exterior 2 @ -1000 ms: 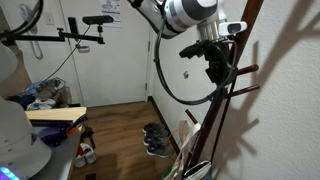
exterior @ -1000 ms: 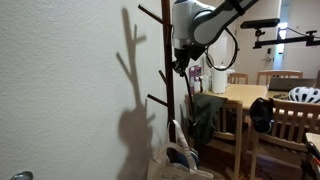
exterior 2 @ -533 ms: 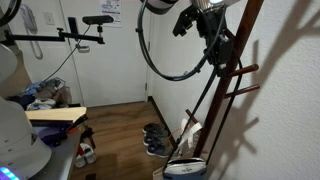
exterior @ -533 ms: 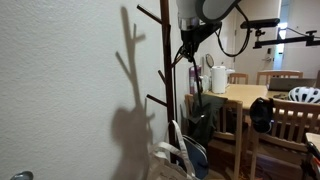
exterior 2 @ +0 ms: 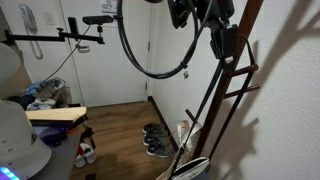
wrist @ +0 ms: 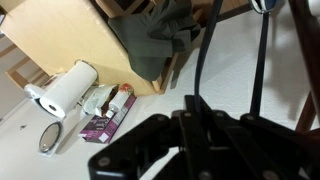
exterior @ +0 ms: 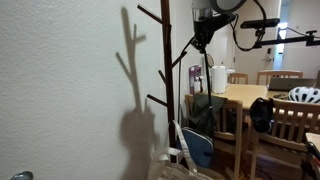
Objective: Move the blue bag from the right to the left hook
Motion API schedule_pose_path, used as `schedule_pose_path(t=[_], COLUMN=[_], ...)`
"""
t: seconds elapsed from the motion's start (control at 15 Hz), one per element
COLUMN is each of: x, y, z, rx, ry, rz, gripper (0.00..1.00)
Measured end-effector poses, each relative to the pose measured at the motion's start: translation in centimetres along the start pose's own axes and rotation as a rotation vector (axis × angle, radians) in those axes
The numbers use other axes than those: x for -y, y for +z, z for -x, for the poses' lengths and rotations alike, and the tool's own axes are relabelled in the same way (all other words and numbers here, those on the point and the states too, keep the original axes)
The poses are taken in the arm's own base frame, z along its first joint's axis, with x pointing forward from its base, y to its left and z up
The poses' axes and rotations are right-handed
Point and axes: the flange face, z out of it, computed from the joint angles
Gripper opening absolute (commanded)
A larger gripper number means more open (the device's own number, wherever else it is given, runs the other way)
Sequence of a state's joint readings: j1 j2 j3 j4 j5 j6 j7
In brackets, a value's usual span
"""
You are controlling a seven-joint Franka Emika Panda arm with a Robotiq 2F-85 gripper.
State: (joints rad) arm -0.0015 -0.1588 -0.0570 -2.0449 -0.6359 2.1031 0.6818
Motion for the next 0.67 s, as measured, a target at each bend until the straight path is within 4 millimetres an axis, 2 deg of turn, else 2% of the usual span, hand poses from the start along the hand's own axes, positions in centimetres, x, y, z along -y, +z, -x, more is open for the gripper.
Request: schedule_pose_path(t=[0.4, 0.53, 0.67], x=[-3.5, -4.0, -3.5], y=[-0.3, -0.2, 0.2], z=[0.7, 0.9, 1.5], rx=[-0.02, -0.014, 0.023], ry=[0.147, 0.158, 0.117], rz=[-0.007, -0.005, -0.008], gripper=[0.03, 0.03, 0.03])
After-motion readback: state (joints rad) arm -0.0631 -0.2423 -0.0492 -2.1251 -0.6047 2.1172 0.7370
